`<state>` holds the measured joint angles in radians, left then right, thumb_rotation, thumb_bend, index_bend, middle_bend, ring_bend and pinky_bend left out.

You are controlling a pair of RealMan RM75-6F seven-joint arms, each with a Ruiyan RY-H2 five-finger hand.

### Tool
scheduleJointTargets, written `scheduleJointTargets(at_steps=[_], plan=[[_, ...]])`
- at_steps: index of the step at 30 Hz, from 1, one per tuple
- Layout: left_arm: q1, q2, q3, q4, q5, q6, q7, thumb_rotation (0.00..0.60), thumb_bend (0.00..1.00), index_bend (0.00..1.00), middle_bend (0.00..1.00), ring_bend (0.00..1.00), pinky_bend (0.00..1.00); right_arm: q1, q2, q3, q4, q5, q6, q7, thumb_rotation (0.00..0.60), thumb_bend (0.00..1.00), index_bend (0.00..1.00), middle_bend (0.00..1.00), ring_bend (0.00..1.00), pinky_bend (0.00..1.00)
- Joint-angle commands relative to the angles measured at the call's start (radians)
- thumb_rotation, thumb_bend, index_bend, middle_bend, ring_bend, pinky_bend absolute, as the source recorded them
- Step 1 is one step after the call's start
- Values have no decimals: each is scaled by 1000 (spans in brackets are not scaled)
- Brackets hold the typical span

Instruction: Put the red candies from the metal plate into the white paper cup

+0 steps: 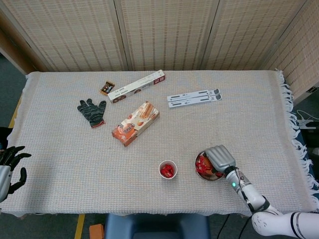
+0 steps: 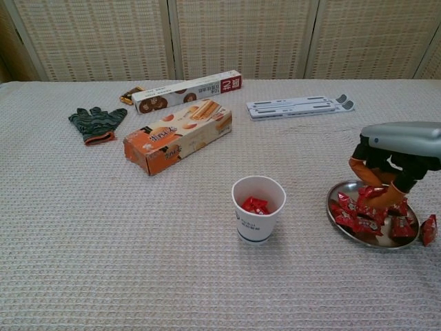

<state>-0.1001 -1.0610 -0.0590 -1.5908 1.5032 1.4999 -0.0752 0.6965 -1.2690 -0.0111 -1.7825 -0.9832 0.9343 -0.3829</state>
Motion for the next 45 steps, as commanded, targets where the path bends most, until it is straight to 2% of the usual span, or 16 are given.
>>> scheduleJointTargets(at_steps=[1, 7, 16, 35, 45], plan=[[0, 0, 0, 0, 0, 0, 0, 600, 620, 292, 133, 88, 302, 2, 28, 28, -52, -40, 7, 29, 600, 234, 752, 873, 769, 968], [0, 0, 1, -1, 2, 0, 4, 600, 620, 292, 132, 88, 302, 35, 42, 82, -105, -56, -37, 80, 600, 234, 752, 873, 769, 968], [1, 0, 0, -1, 3, 4, 2, 600, 620, 292, 132, 87, 302, 104, -7, 141, -102, -39, -105, 113, 600, 236, 752, 874, 769, 968], [4, 3, -2, -2, 3, 13, -6, 600, 620, 293, 133, 87, 302, 180, -119, 169, 10, -28, -203, 212, 600, 236, 751, 875, 769, 968], [5, 3, -4, 0, 2, 16, -8, 600, 619, 293, 133, 88, 302, 182, -153, 169, 58, -66, -205, 264, 600, 236, 741, 875, 770, 968]])
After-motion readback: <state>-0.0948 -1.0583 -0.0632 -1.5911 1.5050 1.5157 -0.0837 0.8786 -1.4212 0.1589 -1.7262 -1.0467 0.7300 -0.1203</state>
